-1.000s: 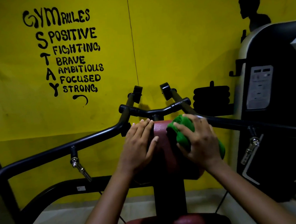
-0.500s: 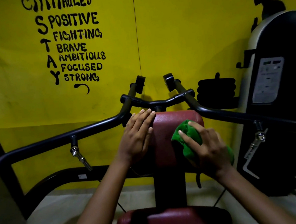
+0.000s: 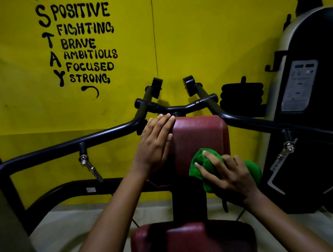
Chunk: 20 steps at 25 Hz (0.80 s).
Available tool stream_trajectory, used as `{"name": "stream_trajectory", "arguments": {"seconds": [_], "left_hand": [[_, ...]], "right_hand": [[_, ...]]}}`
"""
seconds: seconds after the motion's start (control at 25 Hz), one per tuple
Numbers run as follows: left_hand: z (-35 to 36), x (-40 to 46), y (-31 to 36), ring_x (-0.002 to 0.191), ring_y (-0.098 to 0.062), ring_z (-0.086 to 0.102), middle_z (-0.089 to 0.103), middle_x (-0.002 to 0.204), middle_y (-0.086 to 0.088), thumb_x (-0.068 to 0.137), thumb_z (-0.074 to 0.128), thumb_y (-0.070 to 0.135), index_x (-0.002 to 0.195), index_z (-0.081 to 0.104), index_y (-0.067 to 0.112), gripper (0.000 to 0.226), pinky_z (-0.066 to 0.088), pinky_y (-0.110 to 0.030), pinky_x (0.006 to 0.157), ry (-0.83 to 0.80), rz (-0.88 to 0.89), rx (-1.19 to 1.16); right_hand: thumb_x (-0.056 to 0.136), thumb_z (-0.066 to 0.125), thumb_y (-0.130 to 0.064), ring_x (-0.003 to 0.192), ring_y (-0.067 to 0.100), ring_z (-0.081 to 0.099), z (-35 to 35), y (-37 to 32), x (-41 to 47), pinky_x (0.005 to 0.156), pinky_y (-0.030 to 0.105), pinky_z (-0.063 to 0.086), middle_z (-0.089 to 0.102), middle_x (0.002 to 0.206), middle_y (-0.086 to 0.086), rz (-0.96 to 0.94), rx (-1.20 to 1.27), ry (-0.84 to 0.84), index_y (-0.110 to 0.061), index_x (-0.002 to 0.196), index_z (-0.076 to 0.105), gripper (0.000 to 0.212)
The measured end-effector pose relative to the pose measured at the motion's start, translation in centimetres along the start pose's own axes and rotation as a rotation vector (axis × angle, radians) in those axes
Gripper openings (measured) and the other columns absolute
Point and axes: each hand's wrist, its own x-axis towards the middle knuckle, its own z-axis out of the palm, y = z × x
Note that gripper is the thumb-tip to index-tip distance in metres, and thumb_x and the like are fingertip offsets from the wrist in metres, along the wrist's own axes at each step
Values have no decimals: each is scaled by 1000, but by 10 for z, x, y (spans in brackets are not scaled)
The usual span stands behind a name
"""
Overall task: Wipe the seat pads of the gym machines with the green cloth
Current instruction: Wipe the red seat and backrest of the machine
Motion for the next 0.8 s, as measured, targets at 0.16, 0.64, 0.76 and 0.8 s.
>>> {"name": "stream_trajectory", "arguments": {"seconds": [0.16,0.64,0.76,0.8], "left_hand": [[1,0,1,135,-24,34,47,142,-14,103,22,30,140,44,4,50,22,-43,114,24,-2,5],[-20,7,-13,136,-20,37,44,146,-6,102,27,33,142,43,11,49,28,-34,112,-117,56,-107],[-22,10,-13,132,-16,40,49,142,-2,100,32,30,140,47,15,45,33,-32,108,-111,-5,-212],[-24,12,-15,129,-15,42,51,140,-1,99,33,30,138,50,16,44,36,-34,106,-115,-11,-243]], "right_hand": [[88,49,-32,82,31,48,0,32,45,59,36,38,46,125,16,83,-39,-27,-21,122,59,37],[78,60,-35,88,31,44,2,29,65,63,37,40,46,125,14,91,-28,-58,-24,122,55,46],[69,66,-37,91,32,44,6,11,75,66,39,39,44,127,13,385,-29,-63,-24,127,55,61],[73,63,-35,89,31,44,6,-1,65,65,38,38,44,129,14,304,-28,-54,-24,128,54,57]]}}
